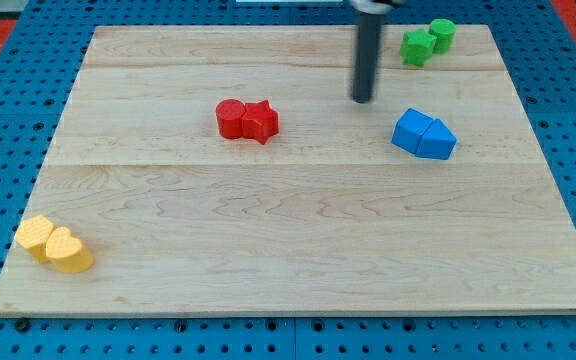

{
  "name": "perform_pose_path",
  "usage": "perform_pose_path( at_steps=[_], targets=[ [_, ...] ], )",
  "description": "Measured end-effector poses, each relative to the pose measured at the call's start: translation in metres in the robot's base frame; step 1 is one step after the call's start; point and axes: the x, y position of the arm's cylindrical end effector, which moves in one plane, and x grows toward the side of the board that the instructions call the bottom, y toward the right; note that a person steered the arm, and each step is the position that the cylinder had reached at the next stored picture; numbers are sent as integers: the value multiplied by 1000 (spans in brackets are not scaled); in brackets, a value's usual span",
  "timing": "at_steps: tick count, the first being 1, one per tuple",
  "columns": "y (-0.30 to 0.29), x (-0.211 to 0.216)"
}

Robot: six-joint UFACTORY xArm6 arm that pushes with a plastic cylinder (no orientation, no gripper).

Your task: Slide the green star and the green circle towards slightly down

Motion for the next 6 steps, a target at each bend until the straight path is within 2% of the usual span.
perform_pose_path(
  at_steps=[1, 2, 3, 4, 6],
  targets=[
    [131, -29],
    [178, -103],
    [140, -154],
    [106, -150],
    [31, -112]
  ],
)
